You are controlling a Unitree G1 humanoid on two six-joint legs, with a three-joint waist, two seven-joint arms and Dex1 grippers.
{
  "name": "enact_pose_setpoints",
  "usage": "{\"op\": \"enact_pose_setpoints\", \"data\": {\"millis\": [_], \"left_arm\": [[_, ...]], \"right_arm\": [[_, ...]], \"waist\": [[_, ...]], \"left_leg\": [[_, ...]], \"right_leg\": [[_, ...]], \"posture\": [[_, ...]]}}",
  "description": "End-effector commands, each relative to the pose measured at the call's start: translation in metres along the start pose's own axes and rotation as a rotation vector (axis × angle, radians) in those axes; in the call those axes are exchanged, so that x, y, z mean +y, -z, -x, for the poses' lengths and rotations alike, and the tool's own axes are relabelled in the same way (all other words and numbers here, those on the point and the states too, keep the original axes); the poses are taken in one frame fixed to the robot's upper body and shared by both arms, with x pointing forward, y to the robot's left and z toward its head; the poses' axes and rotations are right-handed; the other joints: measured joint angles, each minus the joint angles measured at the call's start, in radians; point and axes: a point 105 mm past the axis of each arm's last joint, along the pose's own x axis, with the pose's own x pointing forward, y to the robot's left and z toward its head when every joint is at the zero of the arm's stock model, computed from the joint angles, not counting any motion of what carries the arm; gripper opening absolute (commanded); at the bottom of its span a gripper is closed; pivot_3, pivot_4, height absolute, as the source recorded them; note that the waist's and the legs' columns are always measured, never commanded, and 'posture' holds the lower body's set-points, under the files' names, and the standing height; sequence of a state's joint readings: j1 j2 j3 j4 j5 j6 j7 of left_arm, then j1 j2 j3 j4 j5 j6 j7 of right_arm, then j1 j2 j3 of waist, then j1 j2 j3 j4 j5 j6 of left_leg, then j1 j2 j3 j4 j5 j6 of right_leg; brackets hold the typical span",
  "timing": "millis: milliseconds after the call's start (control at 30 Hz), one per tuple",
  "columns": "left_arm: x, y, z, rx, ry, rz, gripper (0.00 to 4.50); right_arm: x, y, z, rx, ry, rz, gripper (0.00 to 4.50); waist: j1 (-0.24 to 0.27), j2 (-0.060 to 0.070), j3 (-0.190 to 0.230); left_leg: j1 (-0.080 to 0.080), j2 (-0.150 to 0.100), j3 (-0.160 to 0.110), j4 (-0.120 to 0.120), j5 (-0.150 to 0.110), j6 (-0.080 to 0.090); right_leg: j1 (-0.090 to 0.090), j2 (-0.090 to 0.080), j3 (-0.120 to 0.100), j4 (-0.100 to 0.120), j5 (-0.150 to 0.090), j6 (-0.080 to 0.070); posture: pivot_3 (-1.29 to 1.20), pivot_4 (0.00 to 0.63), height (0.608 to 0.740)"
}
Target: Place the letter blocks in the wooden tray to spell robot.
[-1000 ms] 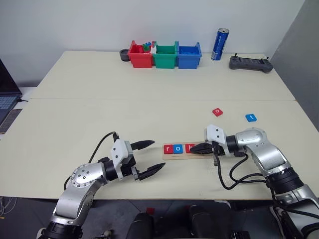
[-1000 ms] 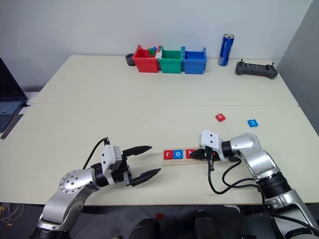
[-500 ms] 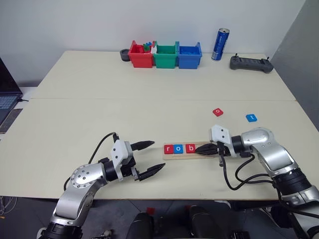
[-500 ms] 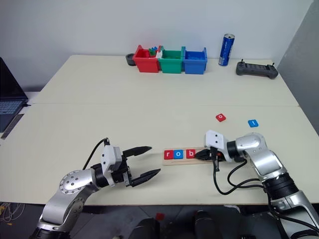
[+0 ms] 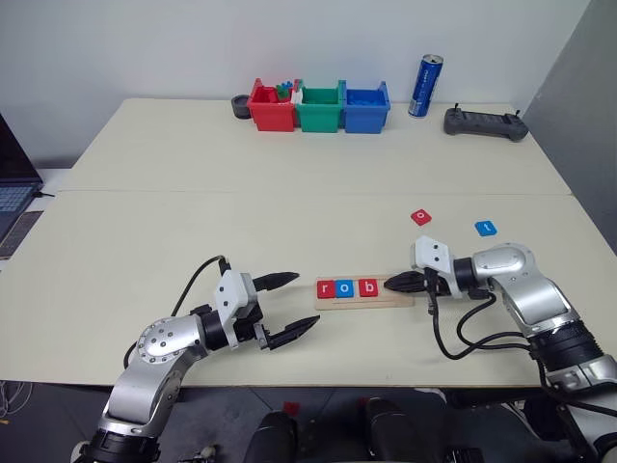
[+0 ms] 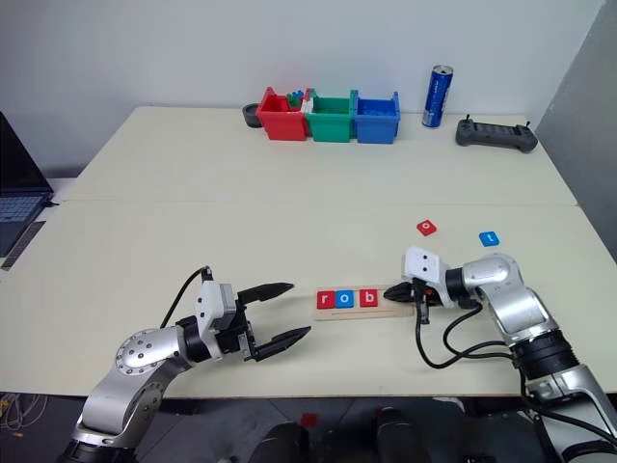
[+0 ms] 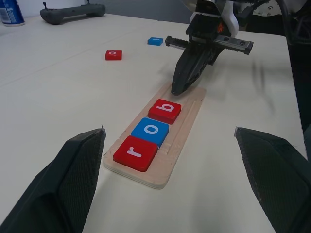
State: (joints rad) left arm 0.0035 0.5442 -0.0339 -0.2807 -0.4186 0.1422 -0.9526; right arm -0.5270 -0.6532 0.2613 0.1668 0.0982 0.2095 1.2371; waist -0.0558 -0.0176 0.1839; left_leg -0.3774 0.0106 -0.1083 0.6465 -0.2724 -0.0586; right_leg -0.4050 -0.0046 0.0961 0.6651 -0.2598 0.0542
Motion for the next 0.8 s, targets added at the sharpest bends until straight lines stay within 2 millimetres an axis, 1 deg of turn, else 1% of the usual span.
{"op": "enact_pose_setpoints", "data": {"millis": [33, 800], "left_arm": [[-0.001, -0.008, 0.001, -0.022, 0.003, -0.025, 4.50], [0.000, -0.006, 0.002, -0.021, -0.012, -0.026, 4.50]], "right_arm": [[-0.005, -0.011, -0.001, -0.014, 0.010, 0.052, 0.03], [-0.003, -0.020, -0.013, -0.037, -0.026, 0.075, 0.03]], "waist": [[0.000, 0.000, 0.000], [0.000, 0.000, 0.000]], "left_leg": [[0.000, 0.000, 0.000, 0.000, 0.000, 0.000], [0.000, 0.000, 0.000, 0.000, 0.000, 0.000]], "right_leg": [[0.000, 0.000, 0.000, 0.000, 0.000, 0.000], [0.000, 0.000, 0.000, 0.000, 0.000, 0.000]], "posture": [[0.00, 0.150, 0.740], [0.00, 0.150, 0.740]]}}
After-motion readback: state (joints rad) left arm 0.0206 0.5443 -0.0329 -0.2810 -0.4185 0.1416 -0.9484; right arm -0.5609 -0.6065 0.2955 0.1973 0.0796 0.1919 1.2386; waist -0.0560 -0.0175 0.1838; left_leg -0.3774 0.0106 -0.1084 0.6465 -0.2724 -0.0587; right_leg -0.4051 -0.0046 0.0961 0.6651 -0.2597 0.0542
